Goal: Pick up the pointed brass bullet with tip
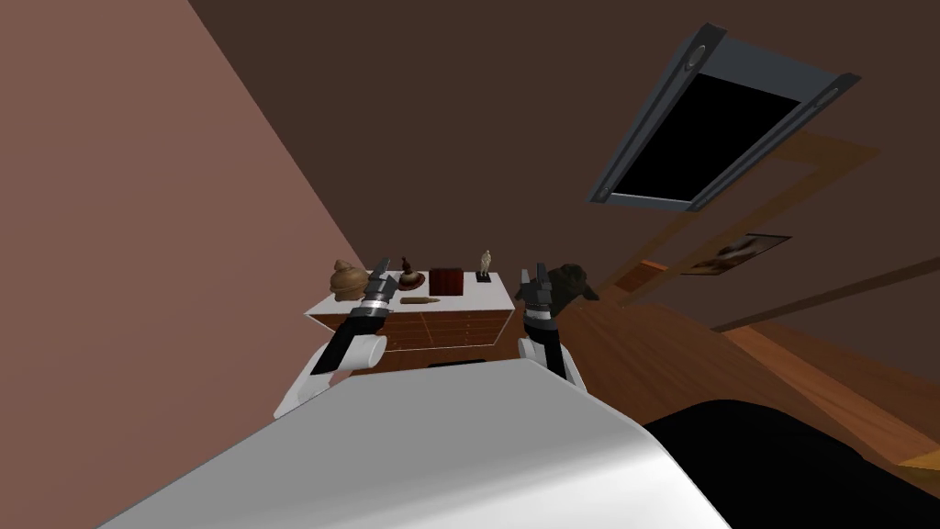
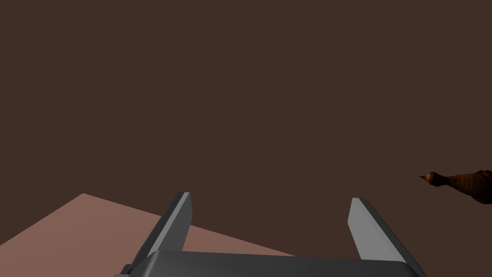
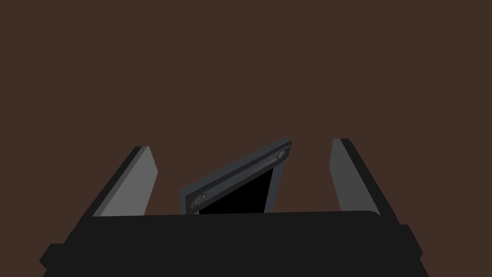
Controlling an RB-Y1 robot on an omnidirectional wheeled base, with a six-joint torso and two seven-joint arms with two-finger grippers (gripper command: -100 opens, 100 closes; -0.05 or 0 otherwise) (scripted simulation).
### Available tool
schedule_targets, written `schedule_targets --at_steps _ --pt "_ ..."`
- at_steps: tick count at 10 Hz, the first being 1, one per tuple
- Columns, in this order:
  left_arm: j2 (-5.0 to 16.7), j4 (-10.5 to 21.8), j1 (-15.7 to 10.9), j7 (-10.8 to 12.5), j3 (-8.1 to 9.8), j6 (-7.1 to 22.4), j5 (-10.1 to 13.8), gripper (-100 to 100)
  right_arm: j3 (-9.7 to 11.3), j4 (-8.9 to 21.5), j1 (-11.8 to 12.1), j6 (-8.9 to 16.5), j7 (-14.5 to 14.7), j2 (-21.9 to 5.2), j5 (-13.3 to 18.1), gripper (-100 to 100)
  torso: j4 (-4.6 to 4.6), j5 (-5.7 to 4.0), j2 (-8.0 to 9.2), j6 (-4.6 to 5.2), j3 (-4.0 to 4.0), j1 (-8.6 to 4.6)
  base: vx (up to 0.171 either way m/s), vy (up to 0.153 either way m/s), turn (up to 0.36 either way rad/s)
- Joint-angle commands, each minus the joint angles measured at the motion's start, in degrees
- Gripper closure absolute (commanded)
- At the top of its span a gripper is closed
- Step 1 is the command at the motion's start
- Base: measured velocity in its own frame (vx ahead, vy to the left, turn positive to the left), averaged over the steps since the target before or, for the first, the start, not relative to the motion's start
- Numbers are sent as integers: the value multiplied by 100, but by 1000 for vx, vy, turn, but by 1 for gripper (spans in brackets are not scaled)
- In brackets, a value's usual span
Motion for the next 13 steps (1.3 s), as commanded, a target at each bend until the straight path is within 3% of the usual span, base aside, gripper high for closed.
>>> schedule_targets --at_steps 1,13 --pt "-16 2 -62 -30 -2 217 -21 -100 0 0 0 0 0 0 0 0 0 0 0 0 0 0 -33 -36 23" --pt "9 747 -906 -209 183 1983 -103 -100 0 0 0 0 0 0 0 0 -2 2 -10 0 -6 9 -24 -26 12"
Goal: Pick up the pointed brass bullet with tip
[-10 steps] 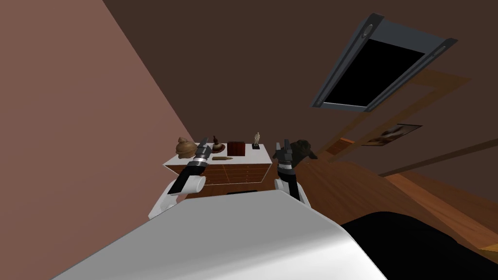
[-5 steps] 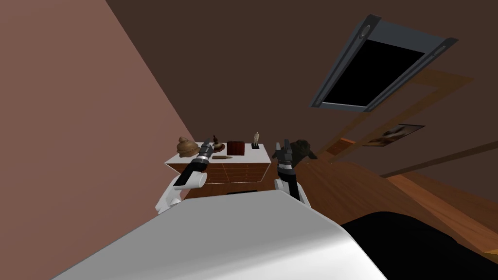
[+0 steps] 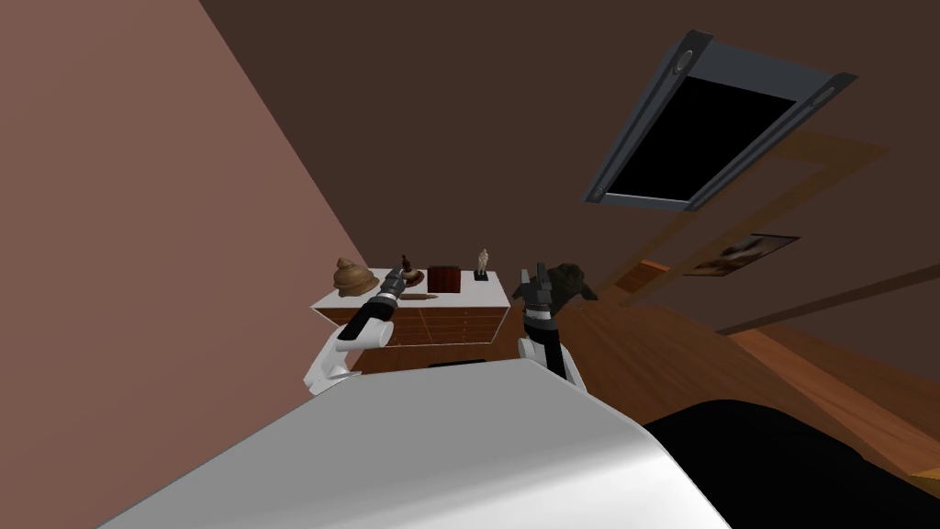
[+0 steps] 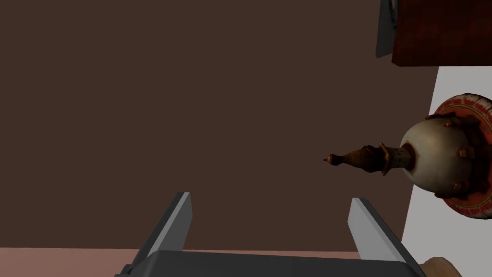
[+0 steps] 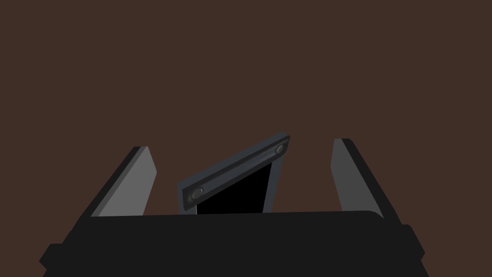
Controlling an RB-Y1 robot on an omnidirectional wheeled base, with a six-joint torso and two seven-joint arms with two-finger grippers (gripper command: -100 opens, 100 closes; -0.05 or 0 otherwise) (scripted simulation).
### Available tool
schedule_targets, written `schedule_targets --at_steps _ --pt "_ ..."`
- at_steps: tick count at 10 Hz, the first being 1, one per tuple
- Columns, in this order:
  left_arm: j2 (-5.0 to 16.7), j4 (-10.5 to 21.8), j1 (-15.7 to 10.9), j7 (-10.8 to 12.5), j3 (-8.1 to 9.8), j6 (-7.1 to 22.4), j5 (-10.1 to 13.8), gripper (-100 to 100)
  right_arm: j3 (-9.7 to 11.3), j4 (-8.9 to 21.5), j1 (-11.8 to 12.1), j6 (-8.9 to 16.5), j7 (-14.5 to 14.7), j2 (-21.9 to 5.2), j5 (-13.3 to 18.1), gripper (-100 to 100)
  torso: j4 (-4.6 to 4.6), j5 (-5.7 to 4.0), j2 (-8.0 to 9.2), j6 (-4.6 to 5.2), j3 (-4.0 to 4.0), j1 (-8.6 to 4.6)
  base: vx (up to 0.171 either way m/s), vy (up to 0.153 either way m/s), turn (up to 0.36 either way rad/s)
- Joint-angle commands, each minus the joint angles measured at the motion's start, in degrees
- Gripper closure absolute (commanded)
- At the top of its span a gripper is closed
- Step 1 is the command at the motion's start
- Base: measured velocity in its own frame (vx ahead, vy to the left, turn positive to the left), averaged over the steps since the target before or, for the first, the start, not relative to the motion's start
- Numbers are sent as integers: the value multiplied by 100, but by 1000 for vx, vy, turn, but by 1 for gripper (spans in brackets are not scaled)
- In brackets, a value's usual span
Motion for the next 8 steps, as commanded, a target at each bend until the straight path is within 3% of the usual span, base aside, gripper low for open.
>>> schedule_targets --at_steps 1,8 --pt "-5 202 -179 -35 41 286 -10 -100 0 0 0 0 0 0 0 0 0 0 0 0 0 0 -12 -18 -15" --pt "-3 710 -587 -105 159 1411 -2 -100 0 0 0 0 0 0 0 0 -2 2 -8 1 -5 6 2 -5 -24"
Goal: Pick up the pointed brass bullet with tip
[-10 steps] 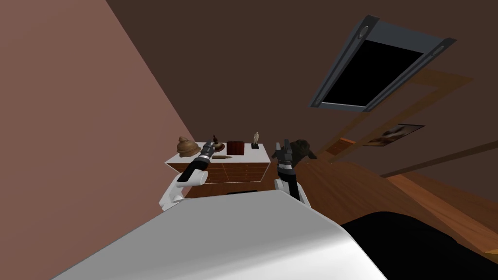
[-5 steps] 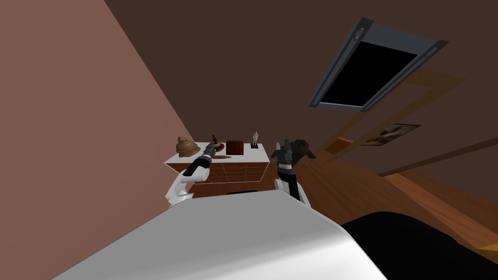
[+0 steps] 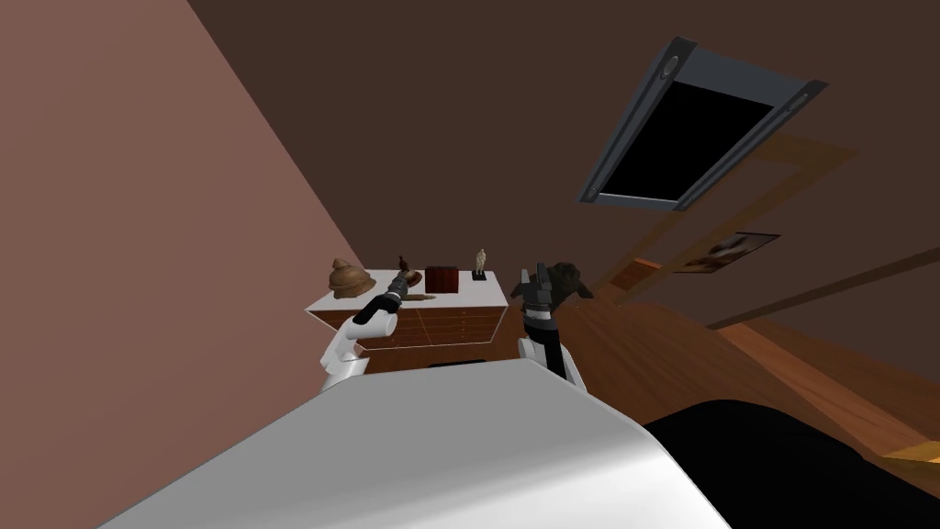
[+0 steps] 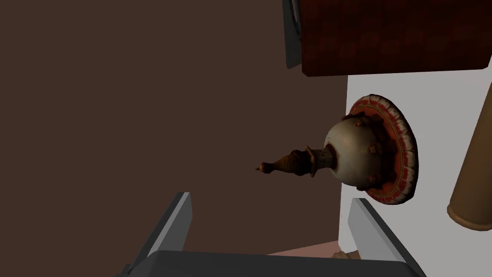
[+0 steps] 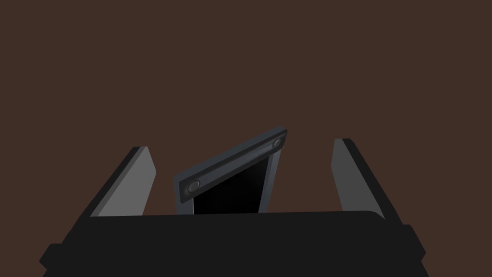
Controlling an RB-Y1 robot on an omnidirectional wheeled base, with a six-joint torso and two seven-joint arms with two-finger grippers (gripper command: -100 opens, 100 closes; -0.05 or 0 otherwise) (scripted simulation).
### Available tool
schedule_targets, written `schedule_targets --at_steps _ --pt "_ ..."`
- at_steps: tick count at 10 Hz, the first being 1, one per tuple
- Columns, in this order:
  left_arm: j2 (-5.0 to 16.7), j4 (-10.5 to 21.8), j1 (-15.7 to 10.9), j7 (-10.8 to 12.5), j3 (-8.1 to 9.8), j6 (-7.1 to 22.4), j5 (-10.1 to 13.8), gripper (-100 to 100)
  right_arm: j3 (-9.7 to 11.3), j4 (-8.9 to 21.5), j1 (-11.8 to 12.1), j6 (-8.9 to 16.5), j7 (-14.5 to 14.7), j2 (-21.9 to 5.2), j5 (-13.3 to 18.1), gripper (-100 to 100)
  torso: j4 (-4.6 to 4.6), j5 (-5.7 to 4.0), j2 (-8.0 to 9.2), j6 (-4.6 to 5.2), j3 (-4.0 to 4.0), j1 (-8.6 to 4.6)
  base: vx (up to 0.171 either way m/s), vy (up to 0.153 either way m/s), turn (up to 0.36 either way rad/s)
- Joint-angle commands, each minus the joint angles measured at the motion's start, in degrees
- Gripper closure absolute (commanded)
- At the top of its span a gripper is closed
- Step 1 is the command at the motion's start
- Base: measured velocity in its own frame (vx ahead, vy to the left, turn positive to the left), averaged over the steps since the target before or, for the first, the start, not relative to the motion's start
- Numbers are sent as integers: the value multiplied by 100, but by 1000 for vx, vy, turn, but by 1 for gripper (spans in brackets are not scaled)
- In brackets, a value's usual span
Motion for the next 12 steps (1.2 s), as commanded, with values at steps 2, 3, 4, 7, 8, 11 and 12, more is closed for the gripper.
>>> schedule_targets --at_steps 2,3,4,7,8,11,12 --pt "-2 220 -132 -26 41 430 9 -100 0 0 0 0 0 0 0 0 -1 1 -2 1 -1 3 16 9 -46" --pt "-2 403 -253 -44 81 584 20 -100 0 0 0 0 0 0 0 0 -1 1 -3 0 -2 3 21 10 -57" --pt "-2 403 -253 -44 81 755 20 -100 0 0 0 0 0 0 0 0 -1 1 -5 1 -3 3 20 12 -33" --pt "4 771 -478 -76 158 1316 50 -100 0 0 0 0 0 0 0 0 -2 1 -6 -1 -4 6 26 18 -57" --pt "4 771 -478 -76 158 1384 50 -100 0 0 0 0 0 0 0 0 -2 2 -7 1 -4 8 28 21 -47" --pt "20 1137 -675 -101 230 1863 87 -100 0 0 0 0 0 0 0 0 -2 2 -8 -1 -5 8 35 24 -70" --pt "20 1137 -675 -101 230 1977 87 -100 0 0 0 0 0 0 0 0 -2 2 -12 0 -7 10 39 31 -43"
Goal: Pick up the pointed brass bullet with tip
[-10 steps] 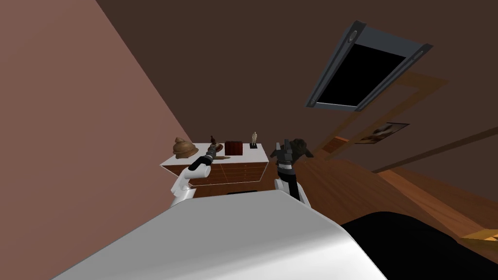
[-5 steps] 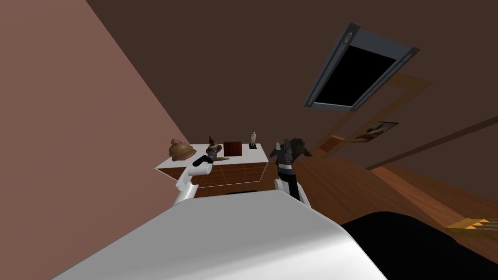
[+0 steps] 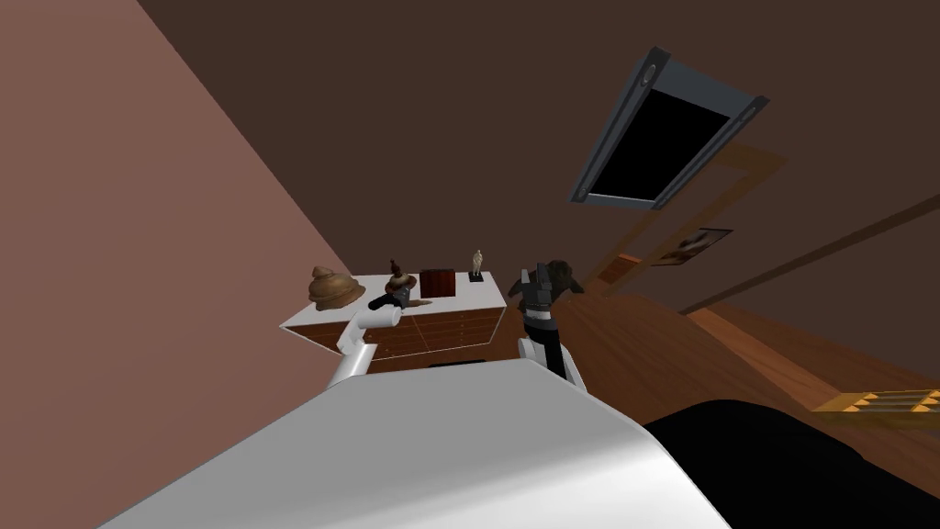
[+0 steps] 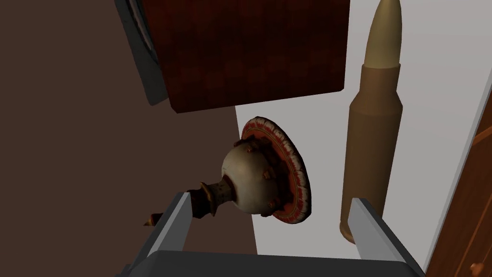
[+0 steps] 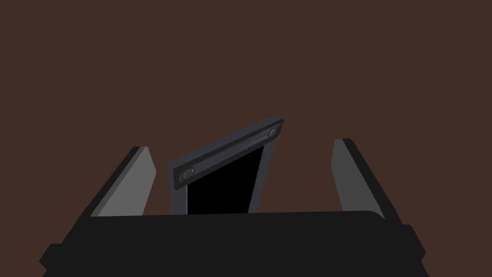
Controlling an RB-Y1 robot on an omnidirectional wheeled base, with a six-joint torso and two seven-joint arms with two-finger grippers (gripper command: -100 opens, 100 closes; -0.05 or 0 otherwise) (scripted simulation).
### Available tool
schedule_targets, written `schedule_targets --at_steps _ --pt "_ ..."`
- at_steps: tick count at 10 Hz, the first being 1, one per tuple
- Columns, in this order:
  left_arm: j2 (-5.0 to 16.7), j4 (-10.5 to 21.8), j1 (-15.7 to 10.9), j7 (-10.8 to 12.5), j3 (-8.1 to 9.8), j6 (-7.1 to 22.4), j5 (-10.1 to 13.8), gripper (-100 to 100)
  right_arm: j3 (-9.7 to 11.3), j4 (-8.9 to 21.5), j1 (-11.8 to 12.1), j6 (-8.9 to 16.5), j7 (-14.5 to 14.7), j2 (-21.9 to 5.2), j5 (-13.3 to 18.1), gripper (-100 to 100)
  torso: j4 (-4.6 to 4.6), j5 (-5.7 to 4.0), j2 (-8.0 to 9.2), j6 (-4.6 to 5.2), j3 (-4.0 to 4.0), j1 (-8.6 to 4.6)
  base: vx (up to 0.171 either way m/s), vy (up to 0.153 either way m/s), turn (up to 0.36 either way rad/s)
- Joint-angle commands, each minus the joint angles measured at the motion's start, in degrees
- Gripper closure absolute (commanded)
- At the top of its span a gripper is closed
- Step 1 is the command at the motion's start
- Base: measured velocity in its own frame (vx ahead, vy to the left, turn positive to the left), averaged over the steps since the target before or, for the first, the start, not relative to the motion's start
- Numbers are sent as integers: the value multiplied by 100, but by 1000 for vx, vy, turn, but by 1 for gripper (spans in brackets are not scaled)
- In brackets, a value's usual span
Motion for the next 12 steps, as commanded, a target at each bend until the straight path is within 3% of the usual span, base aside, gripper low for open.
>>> schedule_targets --at_steps 1,6,12 --pt "10 211 -69 -16 34 286 25 -100 0 0 0 0 0 0 0 0 0 0 0 0 0 0 47 41 -95" --pt "37 559 -222 -33 97 855 69 -100 0 0 0 0 0 0 0 0 0 0 -3 1 -1 2 43 36 -67" --pt "84 1288 -481 -56 218 1842 176 -100 0 0 0 0 0 0 0 0 -2 1 -10 1 -5 5 61 56 -106"
